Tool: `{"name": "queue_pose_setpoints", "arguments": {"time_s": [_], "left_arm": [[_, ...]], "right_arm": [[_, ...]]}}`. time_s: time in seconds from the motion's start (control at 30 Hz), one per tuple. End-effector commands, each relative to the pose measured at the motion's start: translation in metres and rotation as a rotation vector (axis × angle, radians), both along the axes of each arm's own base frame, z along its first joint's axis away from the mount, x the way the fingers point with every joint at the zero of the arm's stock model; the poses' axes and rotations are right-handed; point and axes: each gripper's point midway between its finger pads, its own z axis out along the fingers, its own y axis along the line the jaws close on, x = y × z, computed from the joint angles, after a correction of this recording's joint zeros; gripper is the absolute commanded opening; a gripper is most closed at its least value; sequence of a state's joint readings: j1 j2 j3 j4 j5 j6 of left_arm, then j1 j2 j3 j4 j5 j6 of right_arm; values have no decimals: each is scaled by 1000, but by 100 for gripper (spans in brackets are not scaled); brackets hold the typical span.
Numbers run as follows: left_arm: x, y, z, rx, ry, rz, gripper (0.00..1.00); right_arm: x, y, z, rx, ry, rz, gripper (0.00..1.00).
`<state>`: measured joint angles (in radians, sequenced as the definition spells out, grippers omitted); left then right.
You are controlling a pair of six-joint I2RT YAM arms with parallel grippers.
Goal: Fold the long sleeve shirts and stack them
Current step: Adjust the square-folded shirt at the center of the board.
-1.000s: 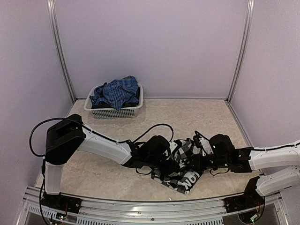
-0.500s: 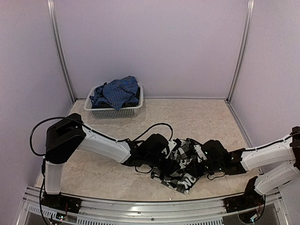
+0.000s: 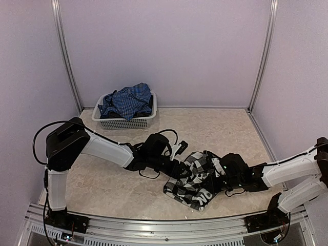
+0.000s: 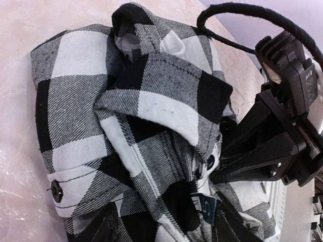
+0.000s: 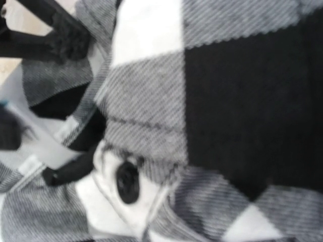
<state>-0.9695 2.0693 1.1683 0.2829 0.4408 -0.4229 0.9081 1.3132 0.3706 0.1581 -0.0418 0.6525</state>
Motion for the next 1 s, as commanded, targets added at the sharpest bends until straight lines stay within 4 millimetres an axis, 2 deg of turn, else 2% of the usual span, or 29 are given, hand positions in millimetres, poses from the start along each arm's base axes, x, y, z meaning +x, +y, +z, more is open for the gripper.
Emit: {"name": "queue_pose_setpoints", "arguments": {"time_s": [0.0,0.2,0.4,0.63,0.8,0.97], "left_arm": [[2,-14,10,-36,31,-15,55],[10,-17,0,6,41,4,44],[19,-12,-9,29,65,43,38],[15,-9,-19,63,73,38,37],[11,-16,-18,34,102,13,36],[8,-23,-20,12,130,-16,29]], "right_arm": [[-15,-17,-28,-90,64,2,16],[-15,-15,-29,-89,65,6,15],[-14,-15,-28,-86,63,5,15],[-15,-14,-29,-88,65,7,14],[-15,-14,-31,-88,71,8,14],[-15,-16,-30,-91,72,4,14]]}}
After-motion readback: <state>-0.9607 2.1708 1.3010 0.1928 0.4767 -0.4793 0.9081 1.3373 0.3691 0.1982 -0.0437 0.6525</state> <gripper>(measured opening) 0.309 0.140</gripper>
